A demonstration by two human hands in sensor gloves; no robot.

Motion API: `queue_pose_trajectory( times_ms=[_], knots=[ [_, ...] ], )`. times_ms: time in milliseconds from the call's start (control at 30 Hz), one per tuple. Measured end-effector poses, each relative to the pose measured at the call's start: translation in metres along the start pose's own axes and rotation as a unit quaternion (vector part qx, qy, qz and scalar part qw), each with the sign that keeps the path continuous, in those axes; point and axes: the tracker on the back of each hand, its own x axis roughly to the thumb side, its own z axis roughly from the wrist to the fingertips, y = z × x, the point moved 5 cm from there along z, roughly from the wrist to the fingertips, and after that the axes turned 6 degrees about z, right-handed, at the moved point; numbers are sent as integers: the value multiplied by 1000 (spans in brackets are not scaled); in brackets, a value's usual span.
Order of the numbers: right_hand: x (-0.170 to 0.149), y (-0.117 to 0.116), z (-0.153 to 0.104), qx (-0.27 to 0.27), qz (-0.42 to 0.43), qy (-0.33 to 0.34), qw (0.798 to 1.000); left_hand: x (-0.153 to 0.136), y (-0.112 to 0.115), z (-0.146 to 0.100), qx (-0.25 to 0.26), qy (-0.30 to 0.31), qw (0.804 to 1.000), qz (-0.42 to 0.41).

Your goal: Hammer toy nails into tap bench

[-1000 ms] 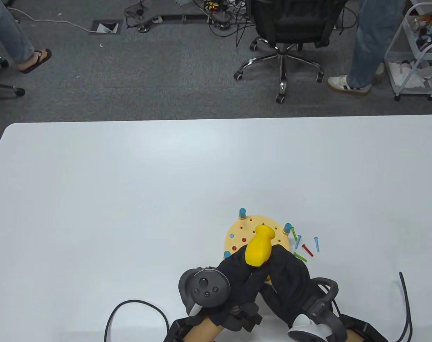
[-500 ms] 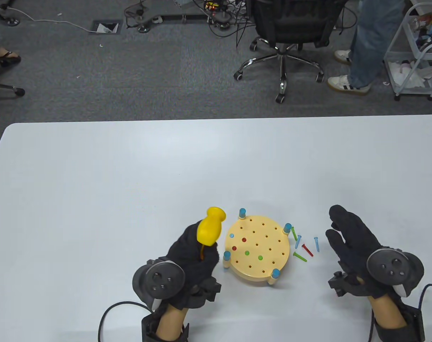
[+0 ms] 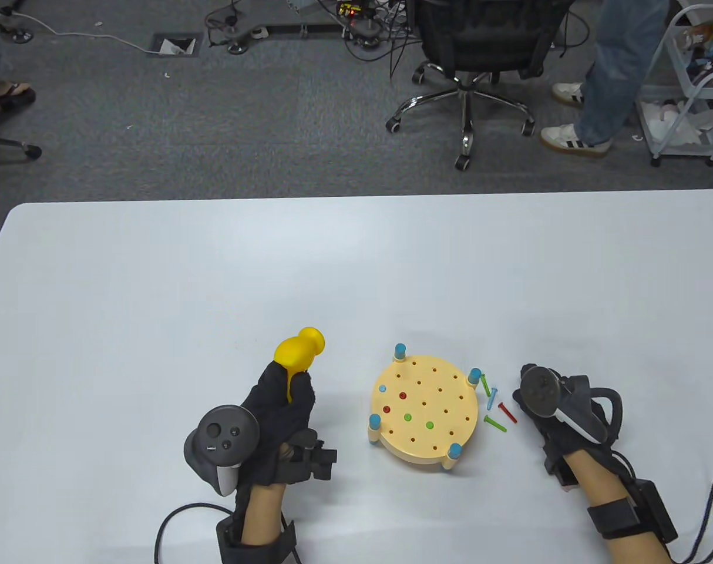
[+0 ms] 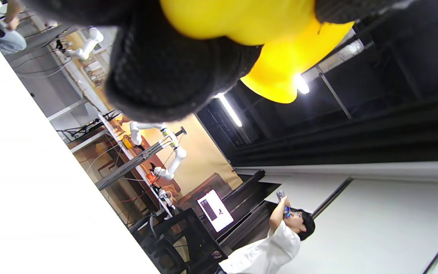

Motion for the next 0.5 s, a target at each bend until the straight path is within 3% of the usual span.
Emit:
queue_pose_trajectory(
  times_ms=[333,500],
  knots=[
    [-4,-2,3,6,-13,-44,999,-3,2,0,-7,-4,1000,-9],
    [2,-1,1,23,-58,-34,998,-4,2,0,-12,-4,1000,-14]
  ],
)
